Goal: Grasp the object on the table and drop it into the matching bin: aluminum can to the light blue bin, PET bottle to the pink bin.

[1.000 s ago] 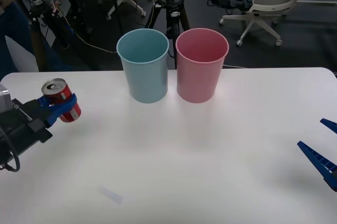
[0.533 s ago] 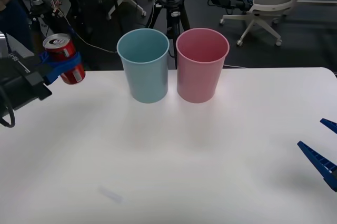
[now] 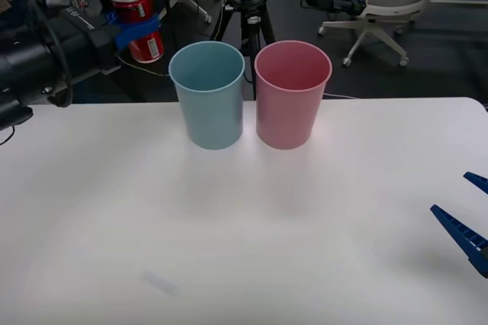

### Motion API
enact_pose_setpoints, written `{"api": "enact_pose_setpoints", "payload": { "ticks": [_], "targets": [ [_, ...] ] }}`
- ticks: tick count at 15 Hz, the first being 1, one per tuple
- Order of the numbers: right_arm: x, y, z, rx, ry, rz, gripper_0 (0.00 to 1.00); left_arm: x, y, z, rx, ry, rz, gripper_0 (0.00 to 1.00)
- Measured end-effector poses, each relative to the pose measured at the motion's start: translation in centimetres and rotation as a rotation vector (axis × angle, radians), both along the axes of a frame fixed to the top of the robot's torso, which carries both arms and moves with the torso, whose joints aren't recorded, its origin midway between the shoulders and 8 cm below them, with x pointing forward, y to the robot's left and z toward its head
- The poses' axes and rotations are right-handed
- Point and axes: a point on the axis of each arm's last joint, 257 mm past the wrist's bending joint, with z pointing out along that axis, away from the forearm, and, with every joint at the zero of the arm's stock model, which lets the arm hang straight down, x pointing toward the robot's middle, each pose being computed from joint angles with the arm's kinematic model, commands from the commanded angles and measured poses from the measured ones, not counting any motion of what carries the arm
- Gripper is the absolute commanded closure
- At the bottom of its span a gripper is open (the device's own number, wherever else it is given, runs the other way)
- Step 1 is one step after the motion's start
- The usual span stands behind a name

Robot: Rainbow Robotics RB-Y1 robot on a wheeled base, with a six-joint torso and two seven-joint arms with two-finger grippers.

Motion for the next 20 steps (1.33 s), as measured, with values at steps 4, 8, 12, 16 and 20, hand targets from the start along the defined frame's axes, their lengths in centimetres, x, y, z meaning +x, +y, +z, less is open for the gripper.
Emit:
{"api": "enact_pose_setpoints", "payload": {
  "ticks": [4, 8, 12, 16, 20],
  "targets": [
    [0.0, 0.0, 0.0, 0.0, 0.0, 0.0, 0.0, 2.8, -3.3, -0.2, -0.017, 0.005, -0.017, 0.99],
    [0.0, 0.0, 0.0, 0.0, 0.0, 0.0, 0.0, 5.7, -5.5, -0.7, -0.002, -0.014, 0.008, 0.99],
    [0.0, 0.0, 0.0, 0.0, 0.0, 0.0, 0.0, 8.0, -6.4, -1.7, 0.025, -0.021, 0.045, 0.99],
    [0.0, 0.0, 0.0, 0.0, 0.0, 0.0, 0.0, 9.6, -7.2, -2.6, 0.037, -0.034, 0.098, 0.99],
    [0.0, 0.0, 0.0, 0.0, 0.0, 0.0, 0.0, 10.1, -7.4, -3.3, 0.047, -0.038, 0.122, 0.95]
  ]
}}
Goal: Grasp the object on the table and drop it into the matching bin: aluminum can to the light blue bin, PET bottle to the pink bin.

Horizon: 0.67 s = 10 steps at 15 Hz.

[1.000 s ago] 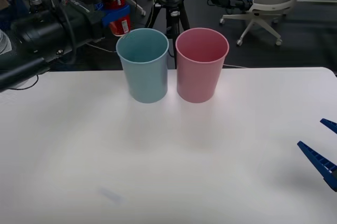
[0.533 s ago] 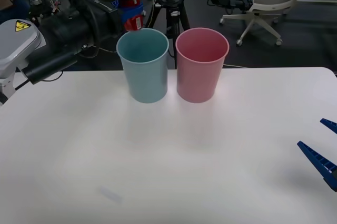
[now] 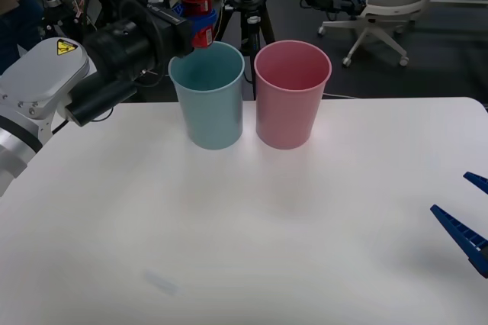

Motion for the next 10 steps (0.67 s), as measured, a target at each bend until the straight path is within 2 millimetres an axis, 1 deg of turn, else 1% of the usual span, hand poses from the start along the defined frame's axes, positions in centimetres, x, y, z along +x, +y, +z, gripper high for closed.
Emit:
{"api": "enact_pose_setpoints", "payload": {
  "ticks": [1, 2, 3, 10],
  "targets": [
    [0.0, 0.0, 0.0, 0.0, 0.0, 0.0, 0.0, 0.02, 0.0, 0.02, 0.001, -0.001, 0.001, 0.72],
    [0.0, 0.0, 0.0, 0.0, 0.0, 0.0, 0.0, 0.05, 0.01, 0.06, 0.0, -0.002, 0.002, 0.24],
    [0.0, 0.0, 0.0, 0.0, 0.0, 0.0, 0.0, 0.08, 0.03, 0.08, 0.001, -0.004, 0.005, 0.0],
    [0.0, 0.0, 0.0, 0.0, 0.0, 0.0, 0.0, 0.03, -0.07, 0.23, -0.012, -0.002, 0.001, 0.0]
  ]
}}
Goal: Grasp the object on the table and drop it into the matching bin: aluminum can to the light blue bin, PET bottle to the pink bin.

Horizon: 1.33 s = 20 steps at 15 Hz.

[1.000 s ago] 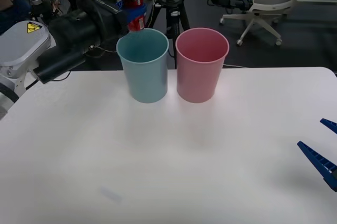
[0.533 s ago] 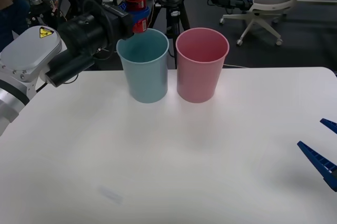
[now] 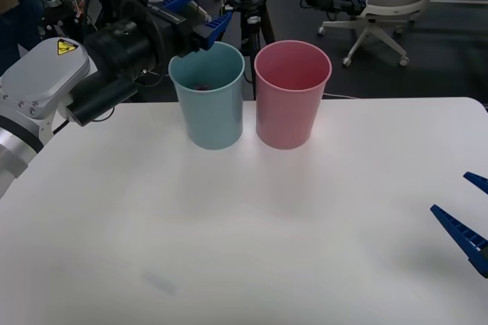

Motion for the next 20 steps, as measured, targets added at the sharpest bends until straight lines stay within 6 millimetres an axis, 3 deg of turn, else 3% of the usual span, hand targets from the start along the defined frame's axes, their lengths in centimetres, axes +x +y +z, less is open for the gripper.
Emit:
{"api": "enact_pose_setpoints", "payload": {
  "ticks": [7, 10, 13, 16, 20],
  "targets": [
    [0.0, 0.0, 0.0, 0.0, 0.0, 0.0, 0.0, -0.1, -0.1, 0.1, -0.016, 0.006, -0.007, 0.0],
    [0.0, 0.0, 0.0, 0.0, 0.0, 0.0, 0.0, -0.4, 1.0, 0.4, -0.009, 0.008, -0.021, 0.0],
    [0.0, 0.0, 0.0, 0.0, 0.0, 0.0, 0.0, -1.1, 3.1, 0.8, 0.001, 0.009, -0.049, 0.0],
    [0.0, 0.0, 0.0, 0.0, 0.0, 0.0, 0.0, -2.0, 6.8, 0.5, 0.039, -0.005, -0.05, 0.0],
    [0.0, 0.0, 0.0, 0.0, 0.0, 0.0, 0.0, -5.2, 10.8, 0.2, 0.02, 0.024, -0.054, 0.0]
  ]
}}
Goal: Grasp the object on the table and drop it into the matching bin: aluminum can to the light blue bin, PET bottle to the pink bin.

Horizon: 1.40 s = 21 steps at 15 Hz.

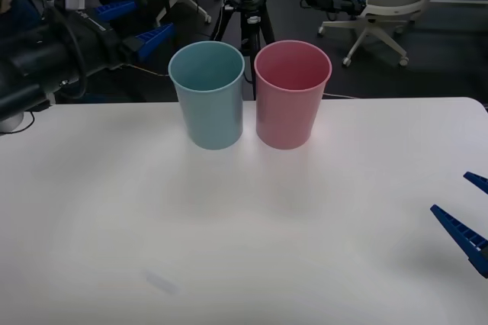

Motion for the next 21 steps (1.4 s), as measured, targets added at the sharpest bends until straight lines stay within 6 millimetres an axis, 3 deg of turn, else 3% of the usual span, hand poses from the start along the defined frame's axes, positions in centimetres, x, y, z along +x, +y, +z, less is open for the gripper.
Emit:
{"api": "enact_pose_setpoints", "payload": {
  "ticks": [4, 7, 13, 21],
  "targets": [
    [0.0, 0.0, 0.0, 0.0, 0.0, 0.0, 0.0, -3.2, 2.5, 0.2, -0.025, 0.01, -0.002, 0.0],
    [0.0, 0.0, 0.0, 0.0, 0.0, 0.0, 0.0, -5.2, 4.6, -0.7, -0.045, 0.01, 0.027, 0.0],
    [0.0, 0.0, 0.0, 0.0, 0.0, 0.0, 0.0, -9.4, 9.0, -4.2, -0.048, 0.044, 0.108, 0.0],
    [0.0, 0.0, 0.0, 0.0, 0.0, 0.0, 0.0, -13.5, 10.5, -10.5, -0.013, 0.033, 0.207, 0.0]
  ]
}}
